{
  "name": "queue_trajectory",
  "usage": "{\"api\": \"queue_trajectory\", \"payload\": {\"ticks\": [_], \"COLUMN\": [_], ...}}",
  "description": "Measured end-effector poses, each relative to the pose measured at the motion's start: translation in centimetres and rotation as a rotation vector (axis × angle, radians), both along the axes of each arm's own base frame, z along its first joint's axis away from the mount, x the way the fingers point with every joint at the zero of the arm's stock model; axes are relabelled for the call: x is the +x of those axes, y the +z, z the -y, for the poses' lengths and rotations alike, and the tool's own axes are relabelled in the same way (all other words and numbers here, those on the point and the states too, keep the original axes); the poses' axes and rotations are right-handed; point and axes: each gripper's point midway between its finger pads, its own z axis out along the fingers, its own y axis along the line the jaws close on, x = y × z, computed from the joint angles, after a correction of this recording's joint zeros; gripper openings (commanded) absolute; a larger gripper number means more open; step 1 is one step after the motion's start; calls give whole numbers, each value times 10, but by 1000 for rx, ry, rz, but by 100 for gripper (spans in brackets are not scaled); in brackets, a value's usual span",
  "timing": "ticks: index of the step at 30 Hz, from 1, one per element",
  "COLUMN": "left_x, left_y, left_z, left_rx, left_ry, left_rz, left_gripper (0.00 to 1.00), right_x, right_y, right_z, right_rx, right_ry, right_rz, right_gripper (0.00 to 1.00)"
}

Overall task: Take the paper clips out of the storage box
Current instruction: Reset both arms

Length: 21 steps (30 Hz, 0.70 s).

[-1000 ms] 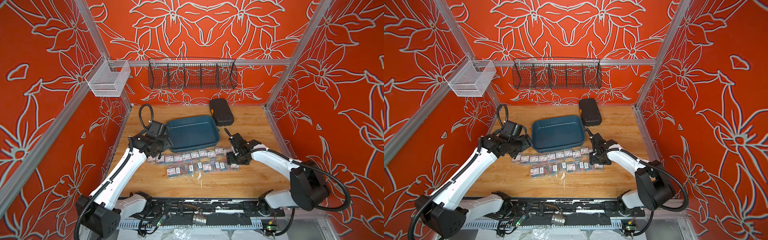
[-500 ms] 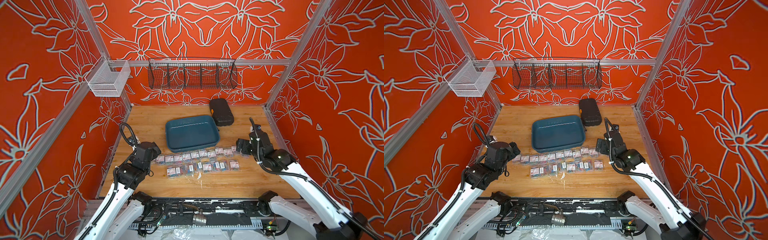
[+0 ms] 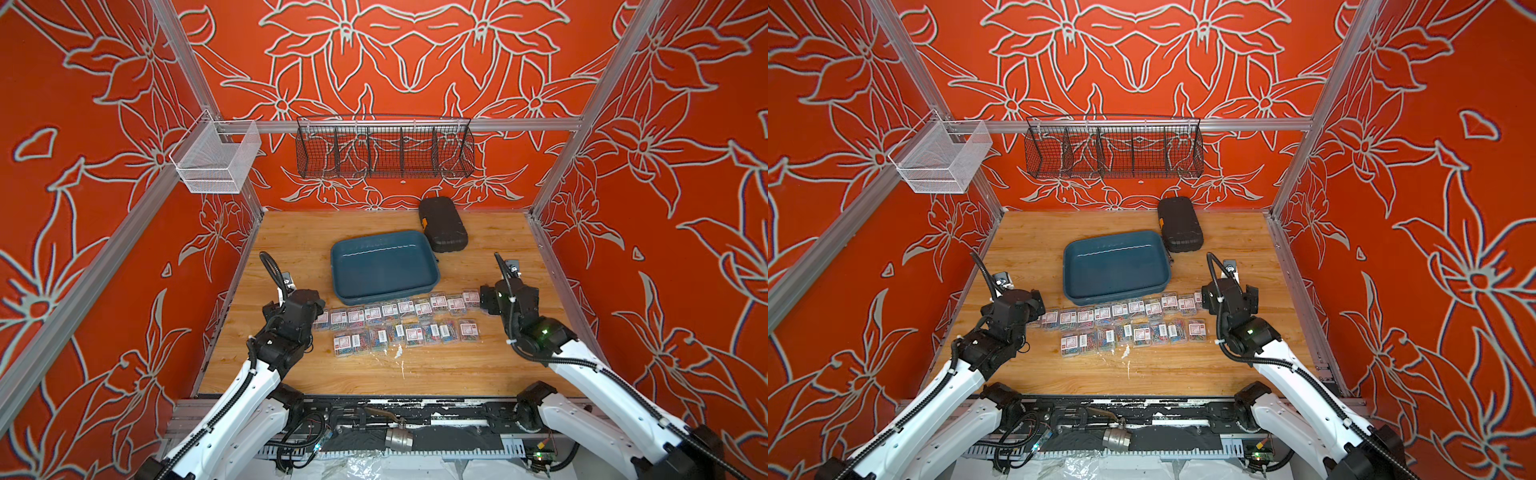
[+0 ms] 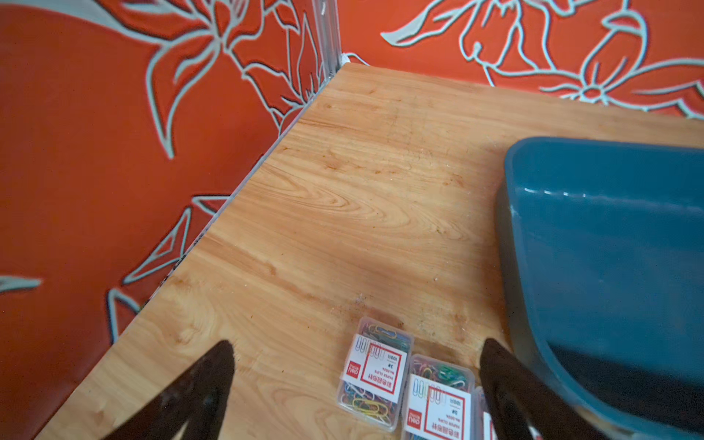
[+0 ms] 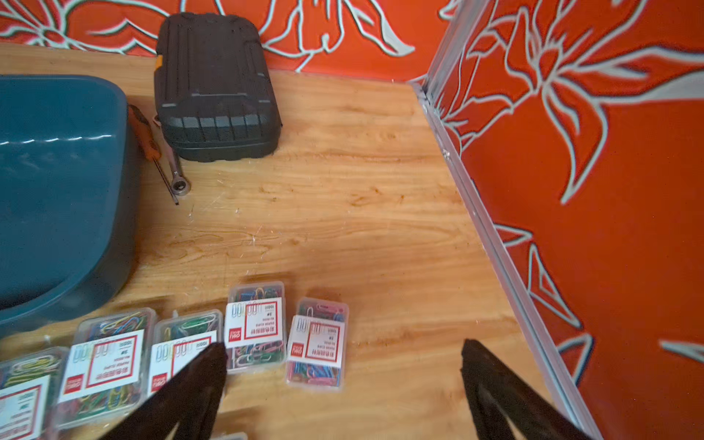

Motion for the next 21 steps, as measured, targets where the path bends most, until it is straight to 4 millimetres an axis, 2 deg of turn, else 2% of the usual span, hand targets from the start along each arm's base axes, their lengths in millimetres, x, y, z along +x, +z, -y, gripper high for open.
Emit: {"api": "queue_trajectory", "payload": {"ticks": [4,8,12,14,17,21], "left_x": [14,33,49,58,76,90], "left_y": [-18,-35,-66,-74,-74,-76], "left_z": [-1,-6,-13,-13,-9,-11], "left_rx": [41,57,64,76,96,75], "left_ry": [-14,-4,44,46,23,-7], "left_rz": [-17,-55,-140,-170,-165,-144], "left_gripper": [98,98,98,98,98,98], "right_x": [15,35,53,68,84,81], "right_y": [-37,-58,-86,-86,-71,-62], "right_z": [6,15,24,26,24,24], "right_rx": [-83,-105,-150,-168,-161,-124], "right_ry": [-4,-42,-65,-93,-101,-59], "right_rz": [-42,-34,-102,-116,-71,-20], "right_gripper": [98,98,96,96,95,94]}}
